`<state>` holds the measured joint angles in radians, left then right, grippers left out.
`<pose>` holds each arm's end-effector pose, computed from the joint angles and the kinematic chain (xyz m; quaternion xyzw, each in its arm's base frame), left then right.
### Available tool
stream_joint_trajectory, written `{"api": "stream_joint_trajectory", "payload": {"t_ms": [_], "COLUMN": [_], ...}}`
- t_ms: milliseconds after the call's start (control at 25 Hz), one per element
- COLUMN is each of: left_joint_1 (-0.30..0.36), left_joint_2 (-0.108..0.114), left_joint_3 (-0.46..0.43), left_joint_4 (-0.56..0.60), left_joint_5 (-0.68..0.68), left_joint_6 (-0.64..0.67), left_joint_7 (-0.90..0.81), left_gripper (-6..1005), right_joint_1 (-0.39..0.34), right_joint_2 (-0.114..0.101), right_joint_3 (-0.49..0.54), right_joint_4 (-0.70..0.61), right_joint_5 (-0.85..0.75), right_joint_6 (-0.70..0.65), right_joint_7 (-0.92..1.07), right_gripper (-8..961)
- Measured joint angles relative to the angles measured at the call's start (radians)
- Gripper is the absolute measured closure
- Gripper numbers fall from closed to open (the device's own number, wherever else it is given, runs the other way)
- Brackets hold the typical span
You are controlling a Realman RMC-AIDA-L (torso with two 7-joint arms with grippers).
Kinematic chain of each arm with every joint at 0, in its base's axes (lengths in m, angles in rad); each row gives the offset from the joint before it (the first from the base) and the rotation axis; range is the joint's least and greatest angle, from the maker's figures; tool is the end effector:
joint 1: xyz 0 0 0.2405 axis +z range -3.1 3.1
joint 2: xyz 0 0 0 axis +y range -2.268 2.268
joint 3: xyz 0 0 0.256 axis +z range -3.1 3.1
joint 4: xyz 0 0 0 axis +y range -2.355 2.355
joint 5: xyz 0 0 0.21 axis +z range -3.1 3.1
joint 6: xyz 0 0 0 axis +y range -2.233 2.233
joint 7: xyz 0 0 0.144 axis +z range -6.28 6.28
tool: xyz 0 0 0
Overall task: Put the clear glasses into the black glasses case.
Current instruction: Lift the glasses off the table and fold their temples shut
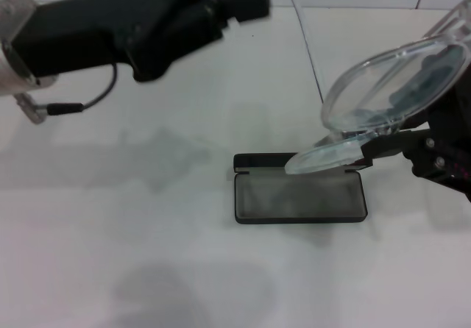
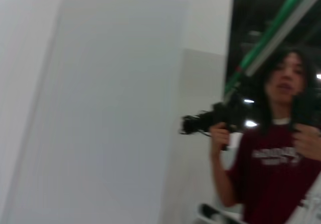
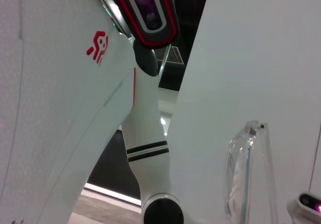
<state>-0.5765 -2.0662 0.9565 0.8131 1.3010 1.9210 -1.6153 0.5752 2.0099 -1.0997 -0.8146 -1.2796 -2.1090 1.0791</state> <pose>-0.1370 0.3166 0.0568 0.8601 0.0770 0.5011 0.0559 0.1390 0.2853 0.0581 0.8474 0.2062 -0.4863 0.0536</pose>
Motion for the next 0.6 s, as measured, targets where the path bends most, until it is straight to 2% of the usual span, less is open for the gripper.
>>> {"api": "stream_joint_trajectory", "payload": {"t_ms": [280, 400, 600], "left_joint_1": [0.033, 0.027, 0.004], "left_joint_2": [-0.001, -0.01, -0.019], "left_joint_3": [-0.023, -0.015, 0.086], "left_joint_4": [-0.004, -0.017, -0.019], "left_joint_5": [0.027, 0.028, -0.049], "left_joint_6": [-0.178, -0.193, -0.18], "left_joint_7": [-0.001, -0.003, -0.009], "left_gripper": [966, 966, 966], "right_joint_1": [0.0, 0.011, 0.022], "right_joint_2": [0.001, 0.001, 0.003], "right_joint_3": [0.0, 0.0, -0.002], "right_joint_4": [-0.011, -0.006, 0.008], "right_joint_5": [0.01, 0.01, -0.006], "right_joint_6": [-0.02, -0.019, 0.012], "right_joint_7": [-0.012, -0.013, -0.015], "right_gripper": [904, 903, 903]}}
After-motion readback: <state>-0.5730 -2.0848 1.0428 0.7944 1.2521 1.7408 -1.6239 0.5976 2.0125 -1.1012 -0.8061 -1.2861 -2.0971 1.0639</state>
